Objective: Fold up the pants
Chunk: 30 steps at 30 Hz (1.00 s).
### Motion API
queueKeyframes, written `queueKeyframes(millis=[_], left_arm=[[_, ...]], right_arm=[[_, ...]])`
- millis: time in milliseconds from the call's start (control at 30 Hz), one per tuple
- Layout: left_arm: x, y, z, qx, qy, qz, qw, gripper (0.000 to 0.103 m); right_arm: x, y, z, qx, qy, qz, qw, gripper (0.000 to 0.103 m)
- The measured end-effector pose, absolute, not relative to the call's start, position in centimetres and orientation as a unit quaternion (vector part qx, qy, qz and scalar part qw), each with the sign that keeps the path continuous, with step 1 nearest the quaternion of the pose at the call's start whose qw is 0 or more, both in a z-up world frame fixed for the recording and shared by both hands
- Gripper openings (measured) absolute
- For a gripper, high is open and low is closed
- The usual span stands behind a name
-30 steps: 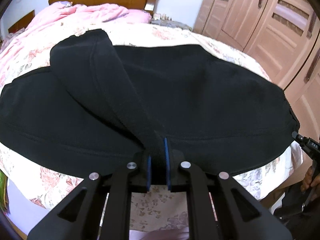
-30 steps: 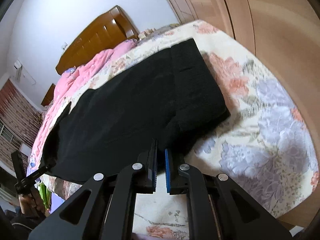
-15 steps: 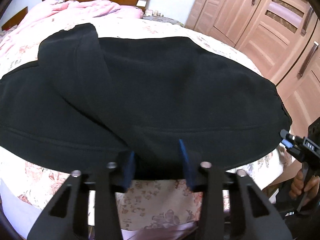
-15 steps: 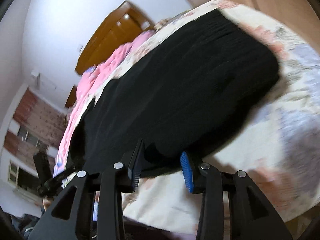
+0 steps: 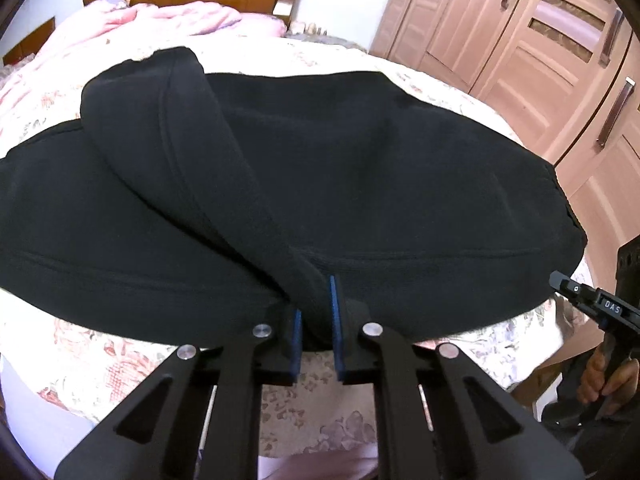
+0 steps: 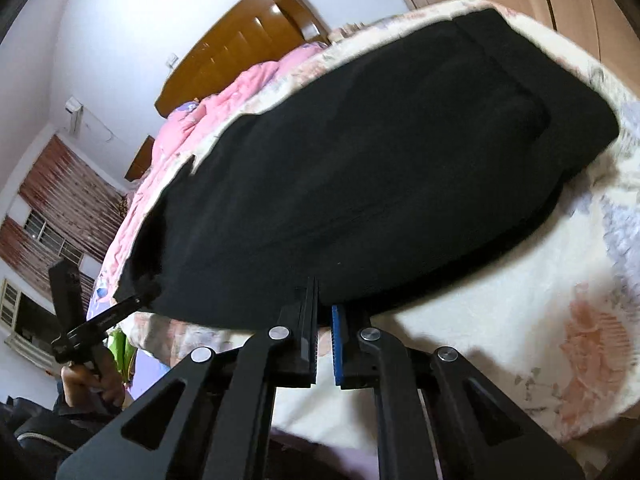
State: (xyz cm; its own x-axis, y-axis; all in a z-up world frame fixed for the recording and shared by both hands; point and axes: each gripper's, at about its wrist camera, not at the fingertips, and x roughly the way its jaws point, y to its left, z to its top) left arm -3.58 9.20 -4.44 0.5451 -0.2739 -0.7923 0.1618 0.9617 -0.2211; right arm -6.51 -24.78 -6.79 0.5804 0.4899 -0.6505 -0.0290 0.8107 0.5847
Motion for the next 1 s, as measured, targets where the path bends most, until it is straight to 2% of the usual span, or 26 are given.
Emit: queueKeyframes(millis=[67,100,133,167,200,233,367,467,500,567,767,933,1000], left_arm=[[-3.7,9.2,-4.2,-0.055,0.458,-0.125,0.878,0.028],[-3.9,9.5,-4.0,-0.057,0.453,-0.124,0.881,0.041],[-4.1,9.9,-3.7,-0.057,0.448,-0.116,0.885,0.064],[-4.6,10.6,-3.0,-0.055,0.433,-0.094,0.895,0.073],[-5.1,11.1,-2.2,-0.053,0.417,-0.078,0.904,0.073],[-5.5,11.7,-1.2,-0.049,0.397,-0.057,0.915,0.074],[-5.4,12.3,3.4,-0.025,0.336,-0.020,0.941,0.086],[-1.5,8.8,5.3,0.028,0.356,-0.095,0.929,0.099],[-0.2,7.4,5.5,0.042,0.361,-0.115,0.925,0.101],[3.7,3.5,5.5,0.067,0.374,-0.165,0.910,0.101],[14.4,-5.1,-0.2,0.122,0.425,-0.228,0.868,0.101],[17.7,-6.7,-5.0,0.169,0.431,-0.203,0.863,0.102],[17.8,-5.7,-5.6,0.144,0.427,-0.214,0.867,0.102]], right_arm=[[-6.5,-24.8,-6.3,0.258,0.436,0.159,0.848,0.014],[-6.4,-24.8,-6.0,0.250,0.446,0.159,0.845,0.018],[-6.7,-24.8,-5.7,0.250,0.452,0.165,0.840,0.027],[-6.9,-25.0,-5.2,0.249,0.454,0.168,0.839,0.044],[-7.6,-25.4,-4.2,0.234,0.449,0.159,0.848,0.057],[-8.2,-25.7,-3.3,0.211,0.440,0.142,0.861,0.077],[-8.6,-27.3,-0.6,0.154,0.426,0.083,0.888,0.078],[-6.2,-27.7,2.4,0.097,0.378,0.069,0.918,0.078],[-5.0,-27.6,3.0,0.079,0.370,0.064,0.924,0.079],[-0.7,-26.2,3.3,0.040,0.366,0.077,0.927,0.089],[11.8,-24.1,-0.9,-0.005,0.452,0.099,0.887,0.089],[14.0,-24.9,-3.7,-0.083,0.482,0.058,0.870,0.090],[13.6,-27.3,-4.1,-0.038,0.486,0.063,0.871,0.090]])
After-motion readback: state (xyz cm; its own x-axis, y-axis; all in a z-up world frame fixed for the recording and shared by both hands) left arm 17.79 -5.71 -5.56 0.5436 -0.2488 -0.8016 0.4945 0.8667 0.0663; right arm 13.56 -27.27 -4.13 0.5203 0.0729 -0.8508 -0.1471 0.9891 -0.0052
